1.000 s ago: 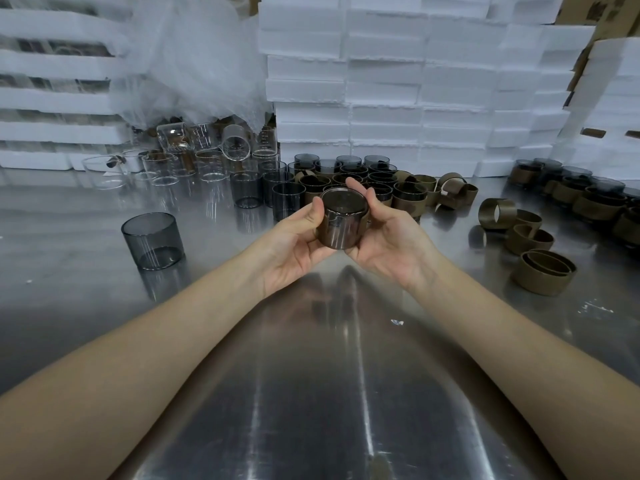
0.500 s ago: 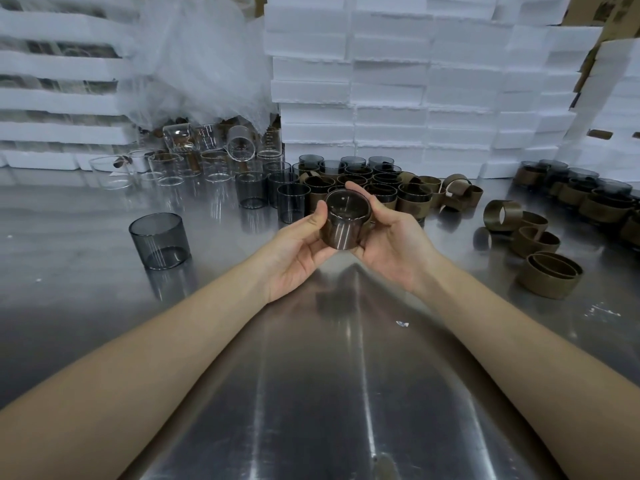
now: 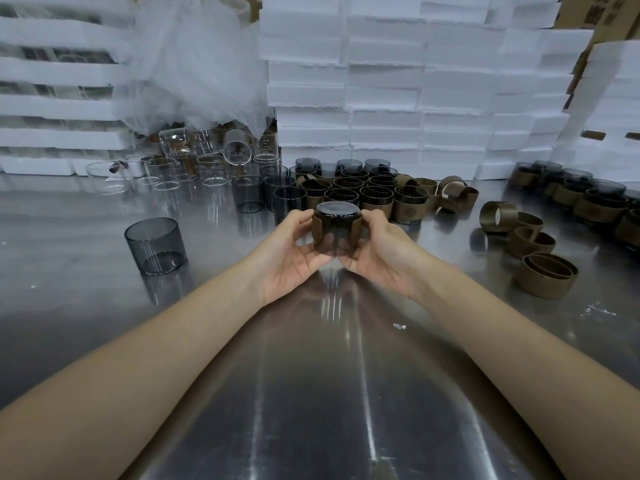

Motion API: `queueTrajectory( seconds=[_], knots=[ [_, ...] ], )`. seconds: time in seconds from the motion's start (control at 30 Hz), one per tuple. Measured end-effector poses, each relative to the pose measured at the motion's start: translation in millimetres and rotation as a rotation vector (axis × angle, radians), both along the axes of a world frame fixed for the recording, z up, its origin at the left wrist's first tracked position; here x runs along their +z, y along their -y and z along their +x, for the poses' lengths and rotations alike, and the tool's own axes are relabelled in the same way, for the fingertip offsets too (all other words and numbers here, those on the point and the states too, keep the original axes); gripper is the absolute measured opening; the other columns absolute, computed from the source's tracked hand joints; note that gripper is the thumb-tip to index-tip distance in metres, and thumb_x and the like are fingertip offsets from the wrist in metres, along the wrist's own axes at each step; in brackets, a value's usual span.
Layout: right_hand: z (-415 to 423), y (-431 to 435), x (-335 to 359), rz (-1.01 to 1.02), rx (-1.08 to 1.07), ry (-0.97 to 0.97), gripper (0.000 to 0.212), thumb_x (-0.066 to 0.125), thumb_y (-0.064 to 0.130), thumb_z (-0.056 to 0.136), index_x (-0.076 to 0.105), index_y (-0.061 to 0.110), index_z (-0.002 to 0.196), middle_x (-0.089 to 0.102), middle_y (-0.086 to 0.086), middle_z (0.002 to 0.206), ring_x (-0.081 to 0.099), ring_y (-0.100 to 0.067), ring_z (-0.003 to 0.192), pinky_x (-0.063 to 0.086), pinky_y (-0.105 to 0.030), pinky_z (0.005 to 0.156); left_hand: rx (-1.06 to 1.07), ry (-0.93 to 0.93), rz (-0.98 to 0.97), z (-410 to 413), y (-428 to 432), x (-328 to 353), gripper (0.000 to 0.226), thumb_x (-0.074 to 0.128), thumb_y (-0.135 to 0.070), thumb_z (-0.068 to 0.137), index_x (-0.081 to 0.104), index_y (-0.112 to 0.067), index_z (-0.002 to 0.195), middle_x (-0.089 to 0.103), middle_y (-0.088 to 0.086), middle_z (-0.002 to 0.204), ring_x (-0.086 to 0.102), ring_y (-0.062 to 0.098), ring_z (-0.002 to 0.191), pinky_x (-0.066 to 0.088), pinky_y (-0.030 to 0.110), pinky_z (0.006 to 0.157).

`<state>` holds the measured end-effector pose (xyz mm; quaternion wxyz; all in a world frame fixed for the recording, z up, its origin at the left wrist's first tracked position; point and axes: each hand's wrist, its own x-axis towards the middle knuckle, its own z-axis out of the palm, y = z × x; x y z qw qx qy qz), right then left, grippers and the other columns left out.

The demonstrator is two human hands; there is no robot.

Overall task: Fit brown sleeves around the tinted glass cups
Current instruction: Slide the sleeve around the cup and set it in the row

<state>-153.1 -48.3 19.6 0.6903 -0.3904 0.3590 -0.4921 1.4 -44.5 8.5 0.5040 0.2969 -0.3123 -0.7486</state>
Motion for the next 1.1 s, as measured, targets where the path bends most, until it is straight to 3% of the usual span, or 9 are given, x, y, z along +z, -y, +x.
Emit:
queueTrajectory(
  seconds=[0.23, 0.37, 0.47, 0.57, 0.63, 0.73, 0.87, 1.0, 1.1],
  knots=[
    [3.6, -3.7, 0.7, -0.052, -0.016, -0.1, 0.046, 0.017, 0.022, 0.104, 0.063, 0.023, 0.108, 0.064, -0.004, 0.086, 0.054, -0.01, 0.072, 0.044, -0.021, 0.055, -0.002, -0.011, 0.065, -4.5, -4.2, 3.6, 0.023, 0.056, -0.019, 0.093, 0.066, -0.003, 0.106, 0.067, 0.021, 0.098, 0.065, 0.03, 0.102, 0.061, 0.034, 0.078],
    [6.5, -6.0, 1.7, -0.066, -0.04, -0.114, 0.045, 0.016, 0.022, 0.104, 0.061, 0.022, 0.11, 0.061, -0.006, 0.088, 0.05, -0.011, 0.071, 0.041, -0.022, 0.057, -0.021, -0.035, 0.06, -3.3, -4.1, 3.7, 0.02, 0.055, -0.019, 0.094, 0.067, -0.003, 0.099, 0.07, 0.018, 0.087, 0.07, 0.024, 0.083, 0.061, 0.033, 0.073],
    [6.2, -6.9, 0.5, -0.096, -0.029, -0.101, 0.045, 0.016, 0.023, 0.105, 0.061, 0.023, 0.104, 0.065, -0.003, 0.083, 0.059, -0.006, 0.062, 0.044, -0.02, 0.051, -0.006, -0.045, 0.071, -3.2, -2.4, 2.1, 0.02, 0.058, -0.018, 0.092, 0.063, -0.003, 0.105, 0.067, 0.019, 0.098, 0.07, 0.025, 0.087, 0.061, 0.033, 0.07],
    [7.1, -6.2, -1.1, -0.104, -0.039, -0.086, 0.042, 0.018, 0.025, 0.106, 0.058, 0.019, 0.116, 0.065, -0.003, 0.09, 0.062, -0.004, 0.062, 0.046, -0.017, 0.049, 0.004, -0.055, 0.065, -3.1, -0.8, 0.4, 0.022, 0.06, -0.017, 0.091, 0.061, -0.003, 0.107, 0.063, 0.021, 0.108, 0.069, 0.027, 0.093, 0.061, 0.033, 0.072],
    [6.4, -3.7, -2.0, -0.111, -0.046, -0.081, 0.042, 0.019, 0.026, 0.106, 0.057, 0.018, 0.122, 0.065, -0.005, 0.097, 0.06, -0.008, 0.074, 0.048, -0.019, 0.053, -0.001, -0.066, 0.048, -3.2, -0.3, -1.3, 0.025, 0.06, -0.018, 0.091, 0.061, -0.003, 0.111, 0.064, 0.02, 0.107, 0.07, 0.026, 0.093, 0.061, 0.032, 0.075],
    [3.0, -0.8, -5.0, -0.158, -0.036, -0.153, 0.04, 0.023, 0.029, 0.106, 0.062, 0.022, 0.112, 0.067, -0.003, 0.096, 0.06, -0.013, 0.086, 0.048, -0.025, 0.073, 0.024, -0.094, 0.018, -5.0, 2.0, -5.0, 0.032, 0.061, -0.024, 0.093, 0.059, -0.004, 0.117, 0.065, 0.018, 0.113, 0.07, 0.024, 0.1, 0.06, 0.031, 0.08],
    [-3.0, -0.8, -6.6, -0.263, 0.001, -0.294, 0.035, 0.03, 0.032, 0.106, 0.056, 0.024, 0.128, 0.066, 0.001, 0.112, 0.06, -0.011, 0.098, 0.045, -0.027, 0.085, -0.009, 0.152, -0.248, -8.4, -0.2, -8.1, 0.044, 0.065, -0.027, 0.085, 0.06, -0.009, 0.124, 0.067, 0.012, 0.121, 0.064, 0.021, 0.114, 0.053, 0.029, 0.095],
    [-11.2, 2.7, -2.5, -0.233, -0.023, -0.051, 0.035, 0.035, 0.016, 0.105, 0.049, 0.023, 0.136, 0.063, -0.004, 0.125, 0.065, -0.017, 0.106, 0.056, -0.031, 0.076, 0.111, 0.476, -0.616, -7.3, -5.7, -15.3, 0.064, 0.075, 0.006, 0.074, 0.054, -0.025, 0.126, 0.059, -0.001, 0.13, 0.055, 0.008, 0.123, 0.048, 0.025, 0.098],
    [-12.7, -0.8, 0.7, -0.107, 0.05, 0.075, 0.036, 0.041, 0.03, 0.103, 0.051, 0.02, 0.136, 0.063, -0.012, 0.126, 0.064, -0.028, 0.109, 0.055, -0.043, 0.082, 0.172, 0.543, -0.8, -12.9, -9.8, -13.9, 0.072, 0.074, 0.019, 0.07, 0.052, -0.029, 0.119, 0.058, -0.008, 0.126, 0.055, 0.002, 0.12, 0.048, 0.024, 0.096]
  ],
)
